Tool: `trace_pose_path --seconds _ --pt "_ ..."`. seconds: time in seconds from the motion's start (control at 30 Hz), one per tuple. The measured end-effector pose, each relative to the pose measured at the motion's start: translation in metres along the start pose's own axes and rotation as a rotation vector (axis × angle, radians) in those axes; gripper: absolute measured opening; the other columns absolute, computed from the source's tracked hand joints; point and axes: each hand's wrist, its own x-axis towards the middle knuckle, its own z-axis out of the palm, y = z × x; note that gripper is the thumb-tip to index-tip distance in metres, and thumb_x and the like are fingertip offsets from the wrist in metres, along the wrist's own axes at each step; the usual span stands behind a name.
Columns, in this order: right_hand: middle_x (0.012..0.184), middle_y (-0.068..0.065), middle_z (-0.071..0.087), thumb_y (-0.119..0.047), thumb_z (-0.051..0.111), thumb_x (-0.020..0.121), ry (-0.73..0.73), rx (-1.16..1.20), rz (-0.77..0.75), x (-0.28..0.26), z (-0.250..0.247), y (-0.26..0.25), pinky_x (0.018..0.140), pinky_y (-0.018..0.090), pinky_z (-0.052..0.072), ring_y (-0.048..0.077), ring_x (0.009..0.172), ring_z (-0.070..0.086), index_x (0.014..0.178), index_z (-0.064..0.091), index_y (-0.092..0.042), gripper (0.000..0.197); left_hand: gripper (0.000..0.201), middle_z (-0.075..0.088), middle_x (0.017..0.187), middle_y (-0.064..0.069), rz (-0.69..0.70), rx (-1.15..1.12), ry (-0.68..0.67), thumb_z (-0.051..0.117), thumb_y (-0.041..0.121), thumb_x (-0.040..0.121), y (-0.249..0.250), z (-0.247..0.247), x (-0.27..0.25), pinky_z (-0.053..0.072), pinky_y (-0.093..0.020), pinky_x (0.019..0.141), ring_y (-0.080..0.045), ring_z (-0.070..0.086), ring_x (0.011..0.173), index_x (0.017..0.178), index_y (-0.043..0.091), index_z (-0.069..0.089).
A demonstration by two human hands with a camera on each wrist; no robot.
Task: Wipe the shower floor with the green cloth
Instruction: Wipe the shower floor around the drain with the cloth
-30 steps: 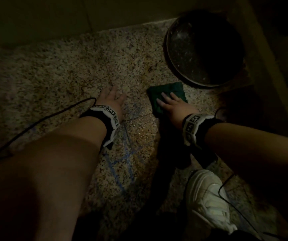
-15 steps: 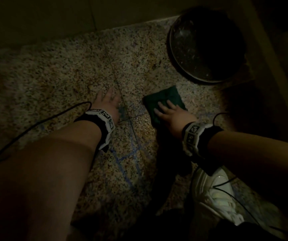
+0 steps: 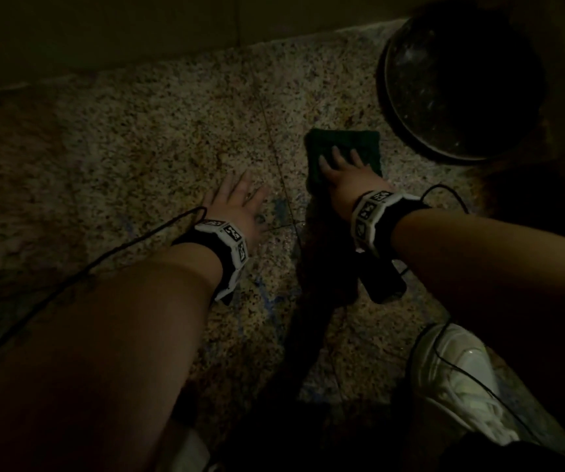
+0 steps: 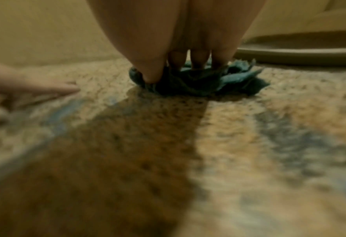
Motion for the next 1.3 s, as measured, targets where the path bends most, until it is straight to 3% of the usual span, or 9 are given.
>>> trace_pose_path --seconds 0.2,0.4,0.7,0.83,0.97,1.07,1.3 --pt "0.158 -0.005 -0.015 -0.024 0.028 0.104 0.007 -0.096 -0.063 -0.026 0.029 0.004 0.117 0.043 0.006 0.025 0.146 -0.011 0.151 -0.002 -0.032 0.057 0.068 -0.023 0.156 0.000 -0.065 -0.016 0.016 0.031 0.049 0.099 -0.007 -0.007 0.005 0.001 -0.043 0.117 -0.028 -0.015 0.144 0.151 0.028 -0.008" --pt "0.159 -0.005 -0.014 -0.025 0.029 0.103 0.009 -0.119 -0.173 -0.045 0.072 -0.003 0.117 0.042 0.002 0.026 0.146 -0.012 0.151 -0.001 -0.032 0.057 0.067 -0.020 0.156 0.000 -0.073 -0.055 0.036 0.026 0.047 0.100 -0.012 -0.005 0.009 0.001 -0.041 0.118 -0.029 -0.011 0.145 0.151 0.021 -0.010" --pt "0.158 -0.007 -0.014 -0.018 0.034 0.102 0.044 -0.101 -0.146 -0.021 0.037 -0.021 0.117 0.041 0.003 0.024 0.146 -0.012 0.151 0.000 -0.035 0.062 0.067 -0.022 0.156 0.000 -0.037 -0.028 0.097 0.029 0.044 0.101 -0.018 0.007 0.005 0.000 -0.040 0.117 -0.027 -0.014 0.144 0.150 0.021 -0.011" --pt "0.158 -0.005 -0.015 -0.014 0.034 0.102 0.029 -0.059 -0.106 -0.007 0.019 -0.039 0.117 0.043 0.001 0.026 0.145 -0.013 0.151 -0.001 -0.032 0.063 0.067 -0.020 0.156 0.002 -0.059 -0.045 0.100 0.028 0.049 0.099 -0.027 0.010 0.001 0.002 -0.043 0.117 -0.025 -0.012 0.145 0.150 0.029 -0.012" --pt "0.158 -0.003 -0.015 -0.015 0.034 0.102 0.029 -0.090 -0.128 -0.009 0.026 -0.040 0.117 0.045 0.001 0.028 0.145 -0.012 0.152 -0.002 -0.031 0.063 0.067 -0.020 0.156 0.001 -0.091 -0.048 0.068 0.027 0.052 0.098 -0.037 0.012 -0.001 0.002 -0.044 0.117 -0.026 -0.012 0.145 0.149 0.033 -0.012" --pt "0.158 -0.004 -0.015 -0.013 0.038 0.099 -0.021 -0.175 -0.227 -0.023 0.044 -0.040 0.117 0.045 0.003 0.028 0.145 -0.013 0.152 -0.001 -0.031 0.068 0.063 -0.020 0.156 0.002 -0.126 -0.043 0.046 0.026 0.050 0.099 -0.042 0.005 -0.002 0.004 -0.045 0.116 -0.027 -0.013 0.144 0.149 0.034 -0.009" --pt "0.158 -0.005 -0.016 -0.016 0.039 0.099 -0.016 -0.210 -0.297 -0.036 0.061 -0.045 0.117 0.043 0.002 0.025 0.145 -0.014 0.151 -0.002 -0.033 0.068 0.059 -0.016 0.157 0.002 -0.129 -0.080 0.036 0.024 0.039 0.102 -0.047 0.001 0.001 0.007 -0.043 0.118 -0.027 -0.009 0.145 0.151 0.023 -0.006"
